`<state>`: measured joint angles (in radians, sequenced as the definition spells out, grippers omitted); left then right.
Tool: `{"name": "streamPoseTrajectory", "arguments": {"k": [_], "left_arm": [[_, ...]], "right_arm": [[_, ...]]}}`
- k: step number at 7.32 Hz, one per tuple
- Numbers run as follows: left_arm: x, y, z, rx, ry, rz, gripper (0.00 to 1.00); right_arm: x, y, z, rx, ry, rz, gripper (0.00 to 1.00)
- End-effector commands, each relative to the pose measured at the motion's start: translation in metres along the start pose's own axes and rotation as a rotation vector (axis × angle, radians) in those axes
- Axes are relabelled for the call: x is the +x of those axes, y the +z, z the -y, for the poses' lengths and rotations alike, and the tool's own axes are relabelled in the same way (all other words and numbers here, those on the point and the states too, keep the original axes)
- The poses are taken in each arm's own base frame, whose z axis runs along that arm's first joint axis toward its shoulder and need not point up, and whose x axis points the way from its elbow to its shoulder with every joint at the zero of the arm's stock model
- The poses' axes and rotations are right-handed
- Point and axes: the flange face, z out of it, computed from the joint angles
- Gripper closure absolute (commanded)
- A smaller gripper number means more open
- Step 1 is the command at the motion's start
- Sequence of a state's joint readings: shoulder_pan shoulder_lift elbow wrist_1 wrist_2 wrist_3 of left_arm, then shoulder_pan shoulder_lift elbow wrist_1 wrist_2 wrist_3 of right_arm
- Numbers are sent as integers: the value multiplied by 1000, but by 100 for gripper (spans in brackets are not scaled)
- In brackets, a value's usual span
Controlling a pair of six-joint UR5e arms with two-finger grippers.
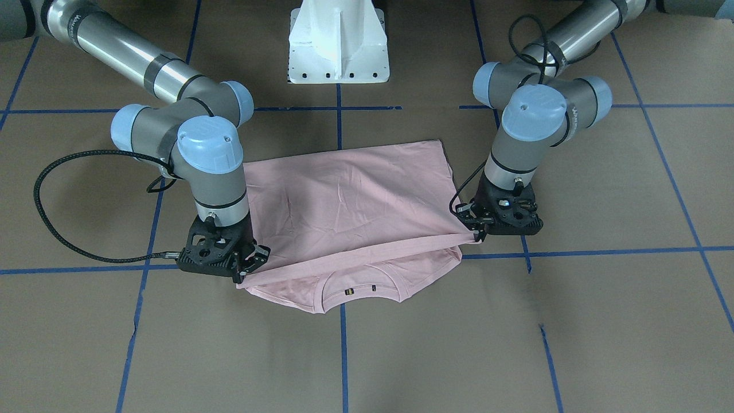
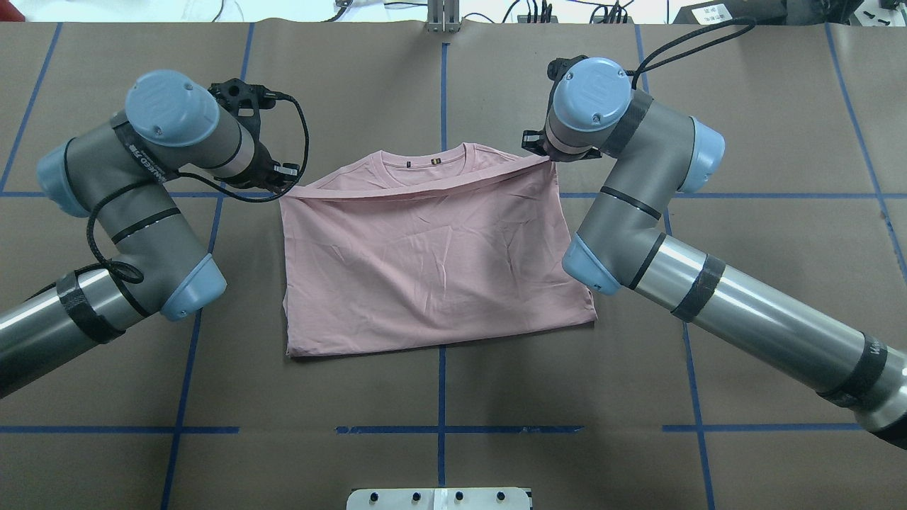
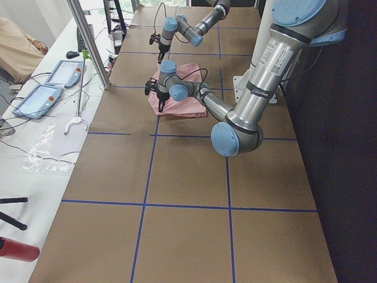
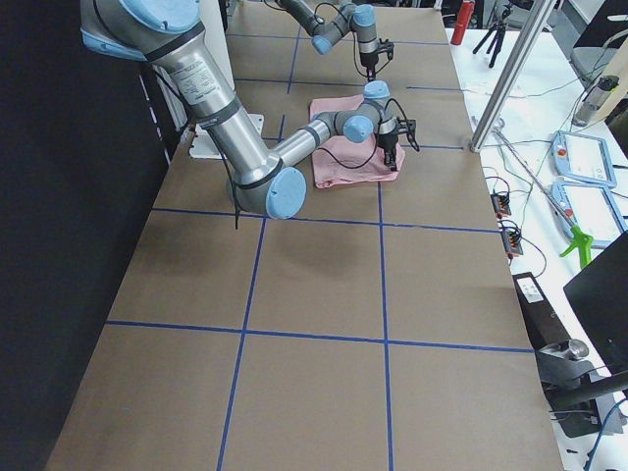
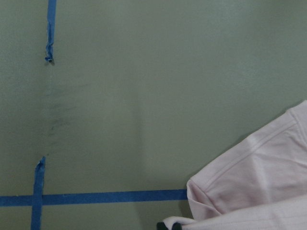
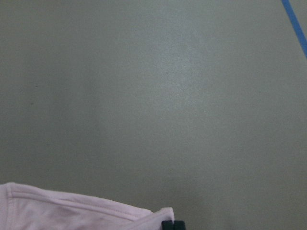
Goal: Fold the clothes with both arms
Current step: 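Lay the hem at the collar and open both grippers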
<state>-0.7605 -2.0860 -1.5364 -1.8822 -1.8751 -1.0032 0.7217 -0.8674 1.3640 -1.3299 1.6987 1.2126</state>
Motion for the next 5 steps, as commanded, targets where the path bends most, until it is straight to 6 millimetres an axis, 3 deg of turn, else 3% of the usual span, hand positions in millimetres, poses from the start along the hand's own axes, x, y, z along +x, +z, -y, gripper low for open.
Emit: {"name": "streamPoseTrajectory", "arguments": {"k": [1,2,3,4,5], "left_arm": [[-3,22,-5,-4,12,-11,100],[0,21,-6,-3,16,-16,100],[4,15,-6,3,30,-28,52],[7,4,-6,12,102,-42,1],[13,-26,-10,43,127,-82,0]], "right_arm": [[5,10,0,2,1,-18,100],[5,11,-2,2,-1,-20,100],[6,13,-5,8,-5,-25,1],[3,9,-5,9,-24,-17,0],[-2,-13,1,8,-104,32,0]]}}
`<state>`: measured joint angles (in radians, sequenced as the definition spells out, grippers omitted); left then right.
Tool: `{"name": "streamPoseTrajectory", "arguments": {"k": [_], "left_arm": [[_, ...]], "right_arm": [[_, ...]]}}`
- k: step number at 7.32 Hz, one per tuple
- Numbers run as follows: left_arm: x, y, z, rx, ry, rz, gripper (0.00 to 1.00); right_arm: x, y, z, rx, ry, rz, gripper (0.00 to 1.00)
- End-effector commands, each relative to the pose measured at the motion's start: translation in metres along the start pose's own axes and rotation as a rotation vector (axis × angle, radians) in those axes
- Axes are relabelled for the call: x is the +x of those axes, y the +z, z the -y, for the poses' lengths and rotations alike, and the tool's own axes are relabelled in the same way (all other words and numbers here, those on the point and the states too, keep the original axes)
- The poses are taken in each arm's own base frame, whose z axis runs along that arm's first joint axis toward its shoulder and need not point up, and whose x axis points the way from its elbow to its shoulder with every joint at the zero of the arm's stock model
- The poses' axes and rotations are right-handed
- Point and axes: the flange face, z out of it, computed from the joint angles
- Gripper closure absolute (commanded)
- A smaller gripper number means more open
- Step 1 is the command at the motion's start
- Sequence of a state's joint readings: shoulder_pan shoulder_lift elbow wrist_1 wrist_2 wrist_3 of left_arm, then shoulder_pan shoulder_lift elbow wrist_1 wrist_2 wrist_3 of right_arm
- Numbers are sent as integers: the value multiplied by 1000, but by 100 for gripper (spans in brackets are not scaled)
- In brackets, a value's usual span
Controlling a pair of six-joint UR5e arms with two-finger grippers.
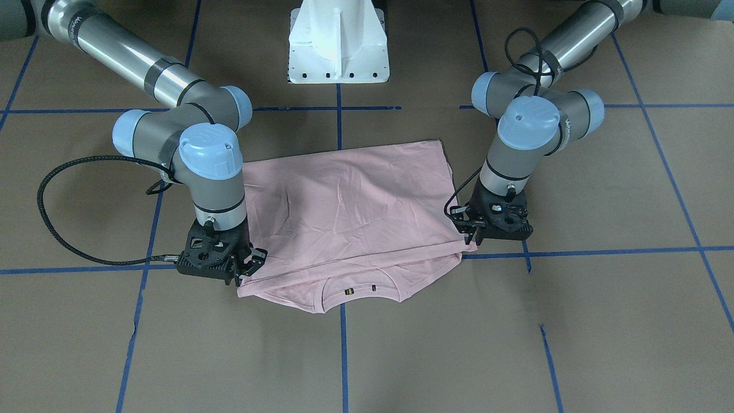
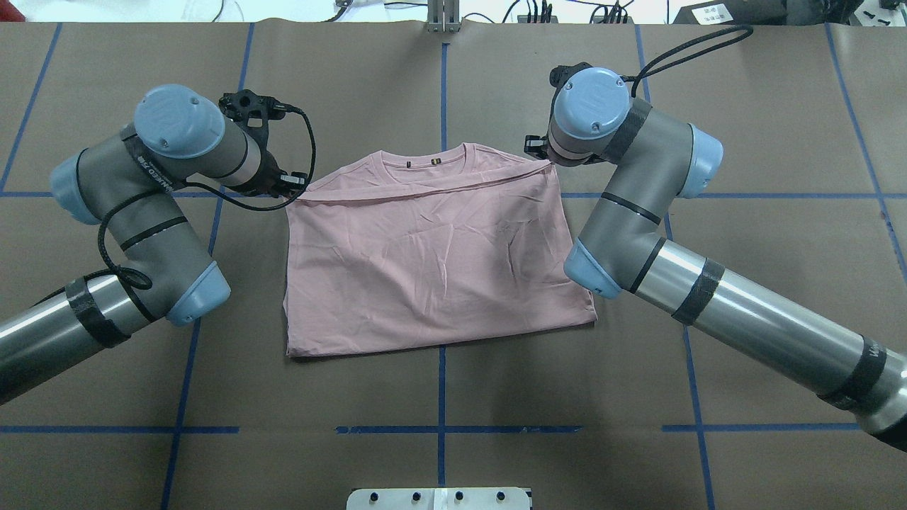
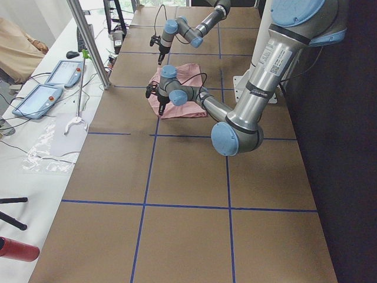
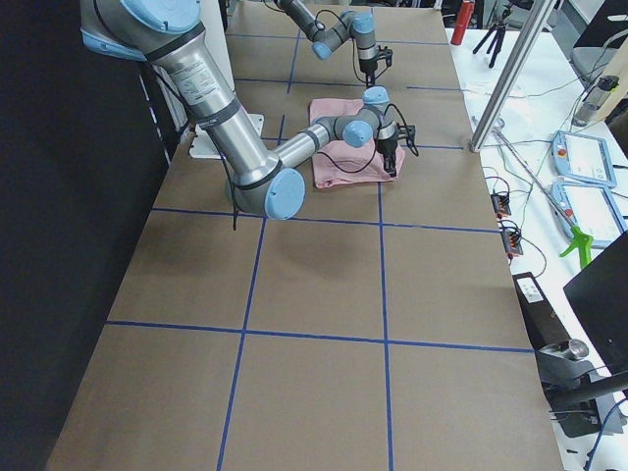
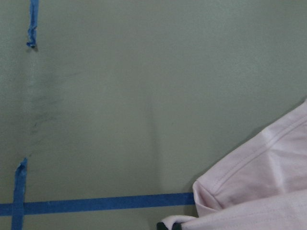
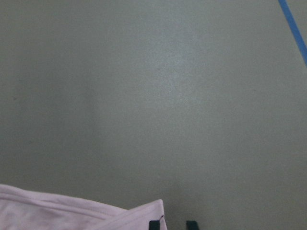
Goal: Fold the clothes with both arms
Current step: 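Lay the hem at the collar and open both grippers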
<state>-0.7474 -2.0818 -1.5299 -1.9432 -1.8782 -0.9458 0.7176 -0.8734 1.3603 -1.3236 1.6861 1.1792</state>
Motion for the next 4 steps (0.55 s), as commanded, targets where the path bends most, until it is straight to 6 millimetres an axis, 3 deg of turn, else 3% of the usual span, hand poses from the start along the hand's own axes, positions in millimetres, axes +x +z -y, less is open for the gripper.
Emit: {"name": "streamPoseTrajectory", "arguments": {"k": [1,2,3,4], "left_arm": [[-4,-52,-20,44,56,-60,0],[-8,-69,-36,52,56,-84,0],[-10,-75,-56,41,35,-99,0],[-4,-58,-102,-20,-39,-110,0]], "right_arm": [[16,-32,14,-48,-117,84,0],[63,-42,11,-89,-145,111,0],[94,-61,-5,-76,-197,132,0],[104,-69,-12,-73,-199,138,0]]}}
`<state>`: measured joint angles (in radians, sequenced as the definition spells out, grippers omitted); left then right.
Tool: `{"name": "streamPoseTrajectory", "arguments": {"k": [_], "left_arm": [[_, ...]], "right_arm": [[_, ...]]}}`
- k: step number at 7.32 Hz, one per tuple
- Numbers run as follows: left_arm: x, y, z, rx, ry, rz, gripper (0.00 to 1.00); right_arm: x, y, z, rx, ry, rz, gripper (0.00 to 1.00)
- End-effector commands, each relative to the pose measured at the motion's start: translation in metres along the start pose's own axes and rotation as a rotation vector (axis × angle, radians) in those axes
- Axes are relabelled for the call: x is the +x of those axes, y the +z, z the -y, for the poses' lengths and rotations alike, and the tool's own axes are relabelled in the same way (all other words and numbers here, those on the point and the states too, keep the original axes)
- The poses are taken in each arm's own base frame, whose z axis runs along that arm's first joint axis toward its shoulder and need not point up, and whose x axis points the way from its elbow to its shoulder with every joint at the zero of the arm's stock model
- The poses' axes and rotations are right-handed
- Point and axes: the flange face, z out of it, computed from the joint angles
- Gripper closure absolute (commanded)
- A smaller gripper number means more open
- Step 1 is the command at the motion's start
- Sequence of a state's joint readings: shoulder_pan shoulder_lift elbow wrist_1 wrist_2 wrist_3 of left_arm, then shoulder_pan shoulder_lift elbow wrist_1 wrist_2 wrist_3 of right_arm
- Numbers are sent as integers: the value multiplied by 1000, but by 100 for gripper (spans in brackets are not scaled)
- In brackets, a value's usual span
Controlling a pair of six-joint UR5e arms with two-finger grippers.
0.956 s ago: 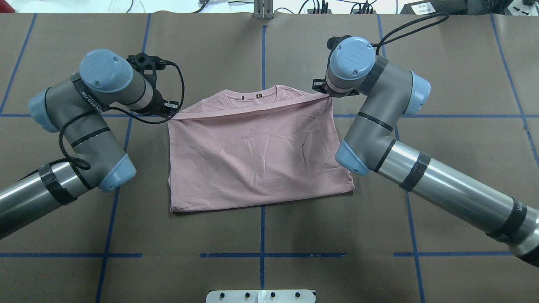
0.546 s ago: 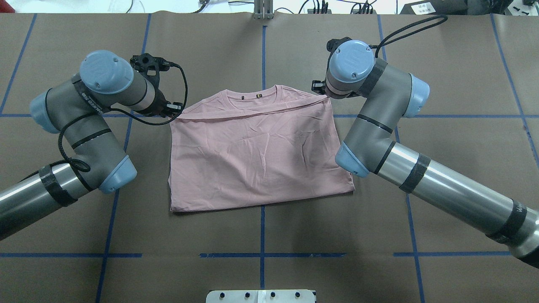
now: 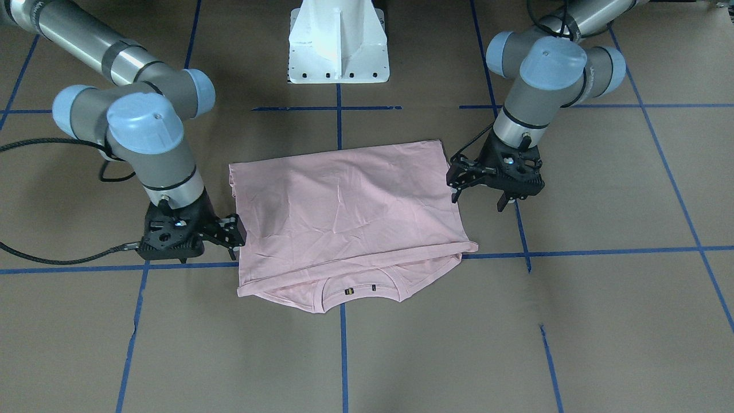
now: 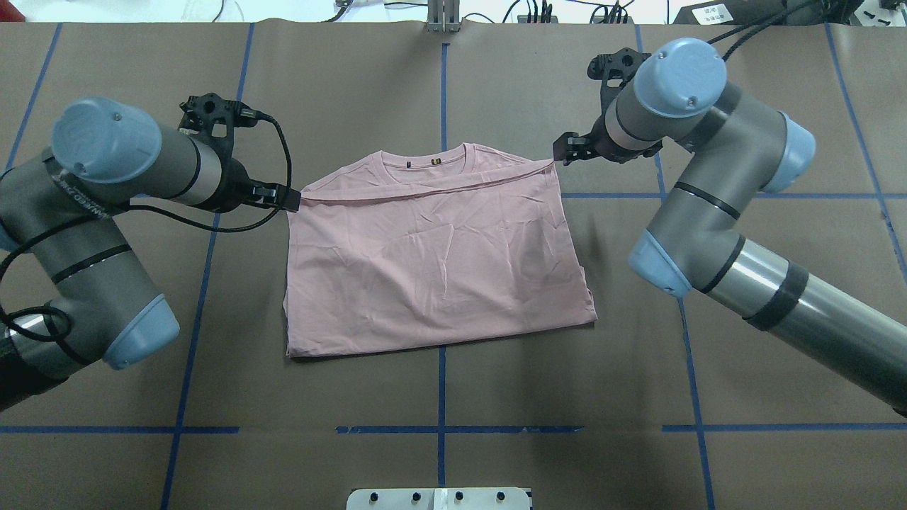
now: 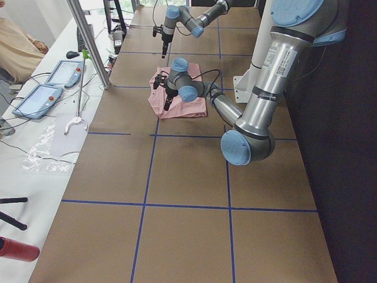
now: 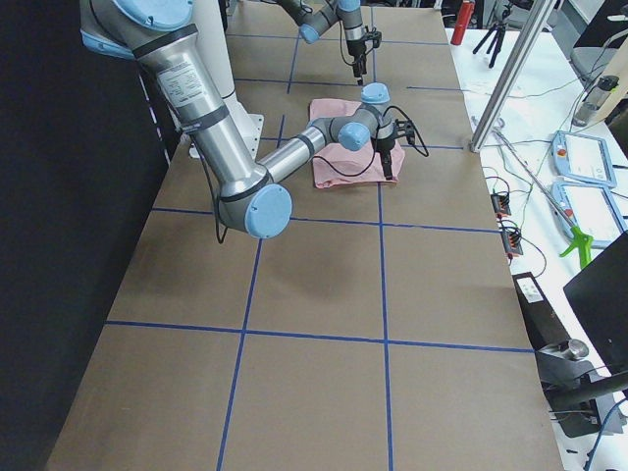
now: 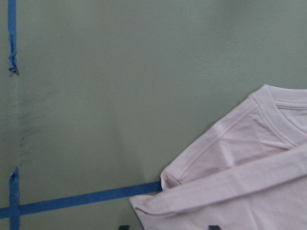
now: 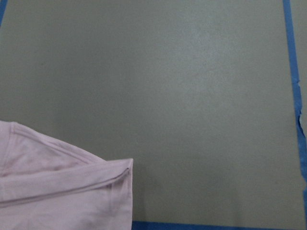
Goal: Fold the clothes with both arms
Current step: 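Move the left gripper to the folded edge nearest the robot while the right gripper withdraws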
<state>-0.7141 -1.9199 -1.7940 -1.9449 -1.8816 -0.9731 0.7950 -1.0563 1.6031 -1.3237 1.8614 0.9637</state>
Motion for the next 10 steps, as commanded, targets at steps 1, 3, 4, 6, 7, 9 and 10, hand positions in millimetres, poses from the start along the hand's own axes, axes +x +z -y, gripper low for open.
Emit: {"name": "streamPoseTrajectory", "arguments": {"k": [1,3,4,6,7,9,10], "left_arm": [[22,13,-72,-44,-151,-29,3],[46,31,-112,-72,-202,-20,46],[52,37,-126,-94,-191,-21,46],[42,44,-145,-123,-182,2,46],[46,48,-154,-138,-172,3,46],[56,50,-167,-158,-175,-7,50],[58,51,-170,-164,-177,-8,68]], "right_arm": [[19,-17,-17,2,-30,18,0],[19,-17,-17,3,-28,16,0],[19,-17,-17,3,-26,16,0],[18,-16,-17,2,-24,16,0],[18,-16,-17,3,-23,18,0],[16,-17,-18,3,-20,20,0],[17,-16,-18,4,-20,18,0]]}}
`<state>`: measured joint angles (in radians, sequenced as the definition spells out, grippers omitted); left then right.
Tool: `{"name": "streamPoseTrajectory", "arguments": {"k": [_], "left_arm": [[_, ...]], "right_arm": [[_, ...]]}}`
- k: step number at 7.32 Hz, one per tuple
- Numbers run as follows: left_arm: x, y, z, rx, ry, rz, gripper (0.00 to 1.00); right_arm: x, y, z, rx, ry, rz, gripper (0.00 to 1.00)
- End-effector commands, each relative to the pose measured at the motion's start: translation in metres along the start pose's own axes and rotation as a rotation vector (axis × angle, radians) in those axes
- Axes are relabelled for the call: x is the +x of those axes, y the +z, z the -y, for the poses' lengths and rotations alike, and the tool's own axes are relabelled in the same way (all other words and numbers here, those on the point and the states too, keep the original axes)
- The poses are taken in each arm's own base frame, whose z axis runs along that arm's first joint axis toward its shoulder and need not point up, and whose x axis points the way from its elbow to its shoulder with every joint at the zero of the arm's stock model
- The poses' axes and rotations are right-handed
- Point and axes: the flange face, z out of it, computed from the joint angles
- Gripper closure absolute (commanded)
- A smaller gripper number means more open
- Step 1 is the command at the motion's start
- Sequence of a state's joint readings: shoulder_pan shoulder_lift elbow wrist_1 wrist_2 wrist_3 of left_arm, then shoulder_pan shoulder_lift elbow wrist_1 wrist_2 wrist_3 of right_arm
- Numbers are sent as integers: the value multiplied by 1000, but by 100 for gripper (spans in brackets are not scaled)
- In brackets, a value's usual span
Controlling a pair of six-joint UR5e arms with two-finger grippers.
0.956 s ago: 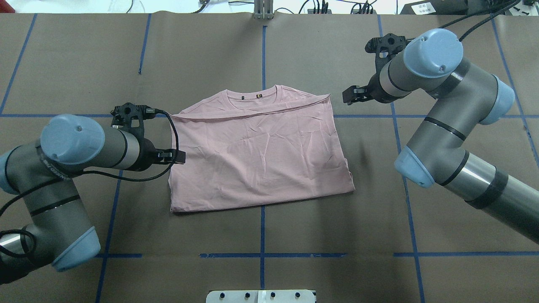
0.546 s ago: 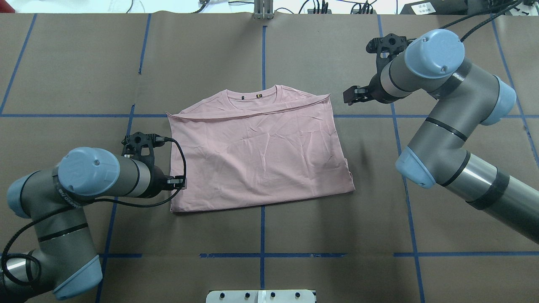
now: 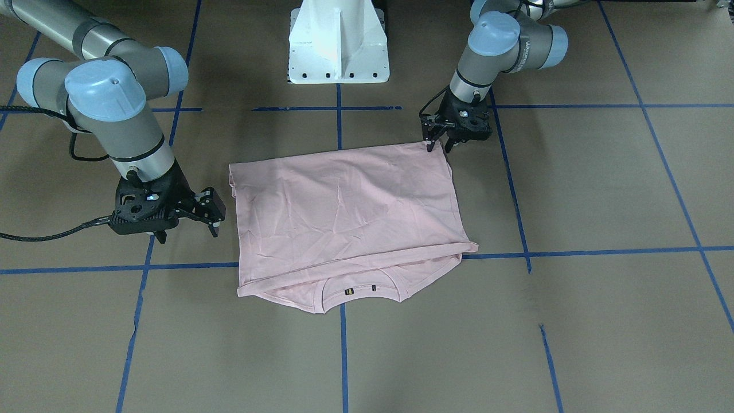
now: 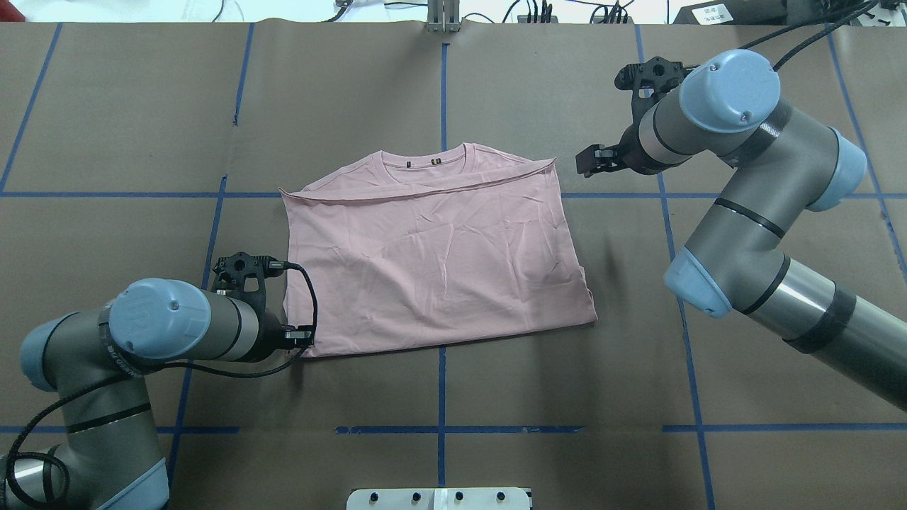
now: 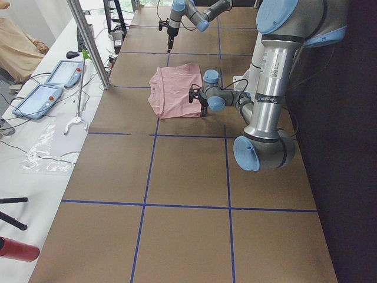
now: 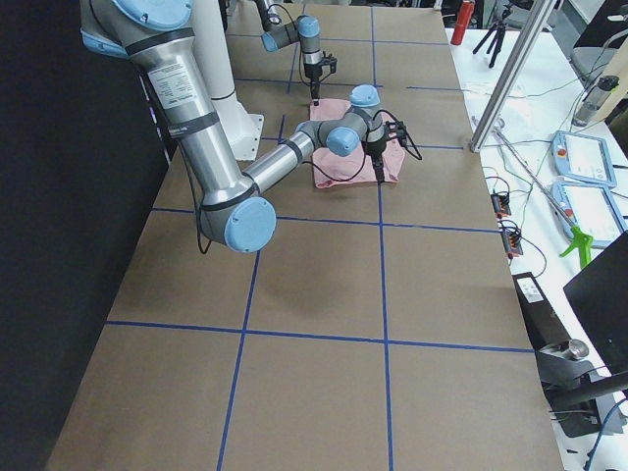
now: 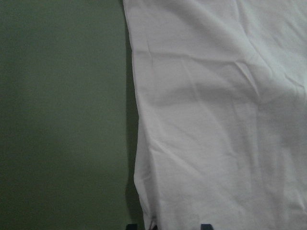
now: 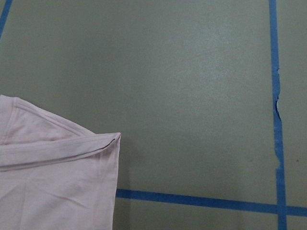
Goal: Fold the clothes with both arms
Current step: 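Move the left gripper to the folded edge nearest the robot while the right gripper withdraws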
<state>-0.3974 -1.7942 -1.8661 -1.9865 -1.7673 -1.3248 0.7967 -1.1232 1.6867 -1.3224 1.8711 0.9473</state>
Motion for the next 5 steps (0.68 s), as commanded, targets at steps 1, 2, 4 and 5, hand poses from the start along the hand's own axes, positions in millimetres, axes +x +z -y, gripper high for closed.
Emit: {"name": "streamPoseTrajectory", "arguments": {"k": [1,2,4,5], "left_arm": [[3,2,-7,-11,-3,-1,98],[2,3,-7,-9,-3,1,100],[0,-5,-3,11,12,-2,100],[-10,-18,-3,17,74,-5,100]], "right_arm": [[-1,0,0,1,0,0,0],[-2,0,1,2,0,1,0],[-2,0,-1,1,1,1,0],[-3,3,-4,0,-4,-3,0]]}}
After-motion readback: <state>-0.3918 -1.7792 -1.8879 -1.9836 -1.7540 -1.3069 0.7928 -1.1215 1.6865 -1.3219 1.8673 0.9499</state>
